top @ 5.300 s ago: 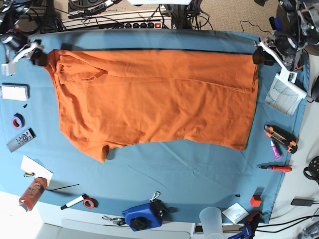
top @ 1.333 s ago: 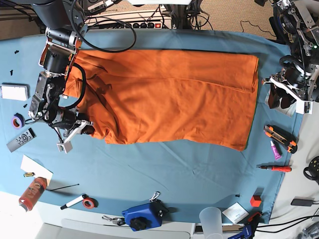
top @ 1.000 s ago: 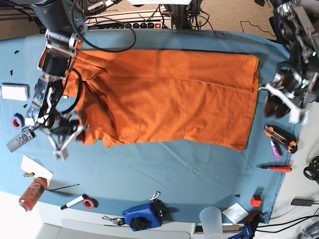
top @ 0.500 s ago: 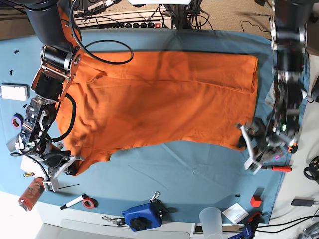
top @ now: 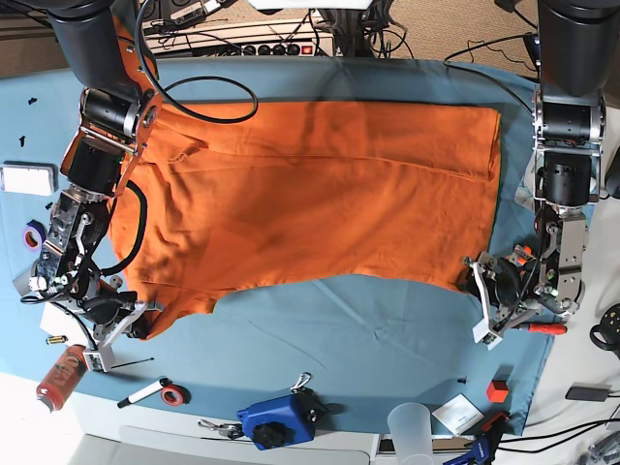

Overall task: Layout the t-shirt on the table in an organized manner, then fold the t-shirt properly
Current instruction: 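Grasp the shirt hem corners with both grippers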

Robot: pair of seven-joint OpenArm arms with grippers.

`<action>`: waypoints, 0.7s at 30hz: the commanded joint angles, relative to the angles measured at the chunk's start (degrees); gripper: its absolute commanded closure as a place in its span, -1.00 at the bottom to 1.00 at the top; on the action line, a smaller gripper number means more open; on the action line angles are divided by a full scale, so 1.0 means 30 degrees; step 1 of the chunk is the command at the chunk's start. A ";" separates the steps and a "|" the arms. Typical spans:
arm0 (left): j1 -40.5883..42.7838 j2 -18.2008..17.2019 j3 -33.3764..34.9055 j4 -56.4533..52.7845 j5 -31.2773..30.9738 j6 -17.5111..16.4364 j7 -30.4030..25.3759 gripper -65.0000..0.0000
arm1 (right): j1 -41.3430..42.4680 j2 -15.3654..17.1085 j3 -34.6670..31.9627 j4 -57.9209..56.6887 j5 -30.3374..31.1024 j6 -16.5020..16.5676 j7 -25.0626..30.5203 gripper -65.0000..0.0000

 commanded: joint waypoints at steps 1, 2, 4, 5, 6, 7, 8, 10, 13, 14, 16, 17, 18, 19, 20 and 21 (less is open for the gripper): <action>-0.0678 -0.0226 -0.0080 0.0109 -0.0124 0.0000 -0.0590 0.00 | 0.0729 0.0277 0.0036 0.0350 0.0189 0.0029 0.0175 1.00; -0.0678 -0.0226 -0.0080 0.0015 -0.0131 0.0000 -0.0823 0.00 | 0.0729 0.0277 0.0036 0.0350 0.0197 0.0029 -0.0022 1.00; -0.0678 -0.0211 -0.0080 -0.0175 -0.0138 0.0007 -0.1209 0.00 | 0.0714 0.0277 0.0036 0.0350 0.0211 0.0029 -0.0146 1.00; -0.0670 -0.0168 -0.0080 -0.0240 -0.0131 0.0015 -0.1290 0.00 | 0.0678 0.0270 0.0036 0.0350 0.0233 0.0029 -0.0146 1.00; -0.0670 -0.0117 -0.0073 -0.0350 -0.0124 0.0015 -0.1275 0.00 | 0.0641 0.0270 0.0036 0.0350 0.0306 0.0036 -0.0153 1.00; -0.0678 -0.0080 -0.0080 -0.0510 -0.0124 0.0015 -0.1282 0.00 | 0.0619 0.0270 0.0036 0.0350 0.0415 0.0036 -0.0160 1.00; -0.0678 -0.0007 -0.0080 -0.0670 -0.0051 0.0015 -0.1282 0.00 | 0.0619 0.0277 0.0036 0.0350 0.0532 0.0036 -0.0262 1.00; -0.0663 0.0189 -0.0080 -0.1107 0.0007 0.0007 -0.1275 0.00 | 0.0627 0.0270 0.0036 0.0350 0.0729 0.0029 -0.0481 1.00; -0.0350 0.0364 -0.0080 -0.1319 -0.0022 0.0007 -0.1260 0.00 | 0.0627 0.0277 0.0036 0.0350 0.0758 0.0036 -0.0474 1.00; -0.0233 0.0364 -0.0080 -0.1319 -0.0117 0.0007 -0.1209 0.00 | 0.0627 0.0277 0.0036 0.0350 0.0758 0.0036 -0.0444 1.00; -0.0095 0.0350 -0.0080 -0.1319 -0.0408 0.0022 -0.1202 0.10 | 0.0627 0.0291 0.0036 0.0350 0.0758 0.0044 -0.0393 1.00; -0.0087 0.0350 -0.0080 -0.1311 -0.0627 0.0058 -0.1195 0.21 | 0.0627 0.0321 0.0036 0.0350 0.0750 0.0044 -0.0386 1.00; -0.0095 0.0342 -0.0080 -0.1311 -0.0947 0.0160 -0.1151 0.36 | 0.0627 0.0335 0.0036 0.0350 0.0750 0.0051 -0.0313 1.00; -0.0095 0.0306 -0.0080 -0.1297 -0.1326 0.0146 -0.1122 0.53 | 0.0627 0.0393 0.0036 0.0350 0.0758 0.0058 -0.0168 1.00; -0.0095 0.0255 -0.0095 -0.1282 -0.1749 0.0146 -0.1115 0.73 | 0.0627 0.0437 0.0036 0.0350 0.0750 0.0058 0.0117 1.00; -0.0095 0.0182 -0.0095 -0.1275 -0.2113 0.0153 -0.1115 0.91 | 0.0634 0.0452 0.0036 0.0350 0.0750 0.0066 0.0452 1.00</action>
